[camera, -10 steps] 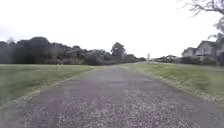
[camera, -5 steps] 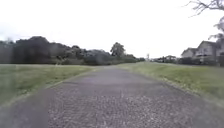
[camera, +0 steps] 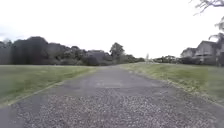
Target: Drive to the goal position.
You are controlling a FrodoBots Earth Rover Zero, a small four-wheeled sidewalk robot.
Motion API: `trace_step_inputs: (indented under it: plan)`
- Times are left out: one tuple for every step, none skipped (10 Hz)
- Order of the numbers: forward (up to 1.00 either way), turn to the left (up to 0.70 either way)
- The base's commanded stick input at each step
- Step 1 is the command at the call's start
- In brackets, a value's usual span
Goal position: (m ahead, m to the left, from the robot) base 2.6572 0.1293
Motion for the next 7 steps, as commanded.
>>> trace_step_inputs:
  plan:
    - [0.70, 0.00]
    - [0.70, 0.00]
    - [0.70, 0.00]
    - [0.70, 0.00]
    - [0.70, 0.00]
    - [0.70, 0.00]
    - [0.70, 0.00]
